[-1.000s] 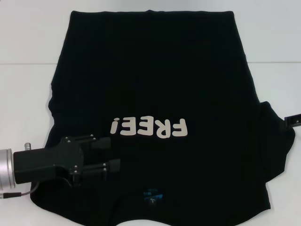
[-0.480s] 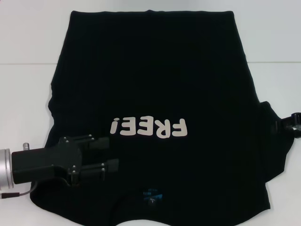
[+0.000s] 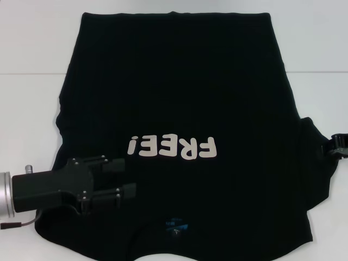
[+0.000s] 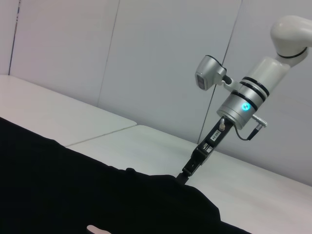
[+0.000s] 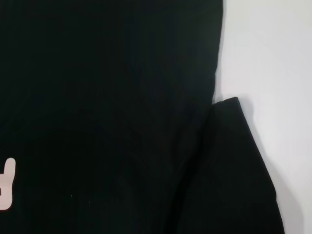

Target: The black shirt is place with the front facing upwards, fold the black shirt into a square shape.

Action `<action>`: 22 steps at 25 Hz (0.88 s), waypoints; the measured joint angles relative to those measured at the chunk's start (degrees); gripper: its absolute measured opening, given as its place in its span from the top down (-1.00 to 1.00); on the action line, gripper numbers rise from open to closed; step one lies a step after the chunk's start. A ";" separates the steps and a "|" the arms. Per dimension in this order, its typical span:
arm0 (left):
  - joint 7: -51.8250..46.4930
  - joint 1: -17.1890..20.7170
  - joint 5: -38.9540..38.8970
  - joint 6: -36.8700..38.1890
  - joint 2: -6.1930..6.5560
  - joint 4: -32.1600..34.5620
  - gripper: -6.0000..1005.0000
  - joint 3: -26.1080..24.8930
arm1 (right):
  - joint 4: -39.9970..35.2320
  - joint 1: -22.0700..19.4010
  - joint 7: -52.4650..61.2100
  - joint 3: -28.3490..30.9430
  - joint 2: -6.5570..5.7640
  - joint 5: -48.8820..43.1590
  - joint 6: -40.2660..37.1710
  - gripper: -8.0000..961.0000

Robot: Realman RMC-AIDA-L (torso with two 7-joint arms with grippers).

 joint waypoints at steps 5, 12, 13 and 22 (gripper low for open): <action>0.03 -0.01 0.00 0.00 0.03 0.00 -0.40 -0.04 | 0.03 0.03 0.06 -0.37 -0.02 -0.12 -0.16 0.31; -0.08 -0.01 0.00 0.36 0.07 0.09 -0.40 -0.13 | -0.59 -0.07 0.10 -0.17 -0.57 -0.10 -1.15 0.68; -0.09 0.00 0.00 0.40 0.09 0.09 -0.40 -0.14 | -1.04 -0.21 0.14 0.18 -0.85 -0.03 -1.51 0.73; -0.18 0.27 0.00 0.61 0.22 0.08 -0.40 -0.23 | -3.05 -1.38 -0.48 0.83 -1.86 -0.36 -2.50 0.64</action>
